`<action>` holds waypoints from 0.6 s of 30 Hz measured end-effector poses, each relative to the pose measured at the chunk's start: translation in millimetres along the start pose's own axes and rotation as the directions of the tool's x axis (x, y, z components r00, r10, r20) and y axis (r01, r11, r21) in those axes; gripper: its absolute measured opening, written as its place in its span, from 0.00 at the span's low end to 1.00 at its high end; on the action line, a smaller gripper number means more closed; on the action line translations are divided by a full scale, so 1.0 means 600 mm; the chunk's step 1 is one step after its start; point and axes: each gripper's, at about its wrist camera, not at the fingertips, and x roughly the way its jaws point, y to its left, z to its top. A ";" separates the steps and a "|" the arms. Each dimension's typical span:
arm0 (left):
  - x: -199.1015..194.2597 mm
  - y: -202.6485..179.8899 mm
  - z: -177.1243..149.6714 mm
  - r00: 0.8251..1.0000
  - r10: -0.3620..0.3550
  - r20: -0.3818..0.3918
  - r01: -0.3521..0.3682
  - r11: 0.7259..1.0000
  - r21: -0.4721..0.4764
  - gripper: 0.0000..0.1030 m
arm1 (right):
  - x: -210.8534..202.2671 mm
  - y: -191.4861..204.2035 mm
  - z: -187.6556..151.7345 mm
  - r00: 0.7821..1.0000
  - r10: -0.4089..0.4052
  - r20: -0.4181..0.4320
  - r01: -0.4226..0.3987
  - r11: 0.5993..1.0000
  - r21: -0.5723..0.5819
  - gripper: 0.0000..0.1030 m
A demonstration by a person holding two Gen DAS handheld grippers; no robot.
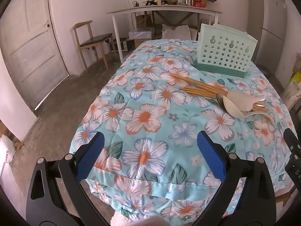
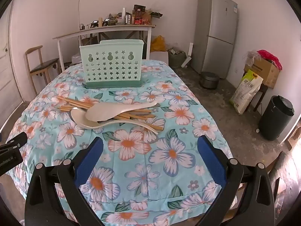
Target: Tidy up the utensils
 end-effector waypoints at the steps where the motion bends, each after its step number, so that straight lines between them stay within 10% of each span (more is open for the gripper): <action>1: 0.002 0.001 0.001 1.000 -0.001 -0.019 0.001 1.000 -0.006 0.92 | 0.000 0.000 0.000 1.000 0.001 -0.002 -0.001 1.000 0.000 0.95; 18: 0.004 -0.002 0.003 1.000 -0.007 -0.014 0.007 1.000 -0.003 0.92 | 0.001 -0.002 0.002 1.000 -0.002 0.000 0.002 1.000 0.001 0.95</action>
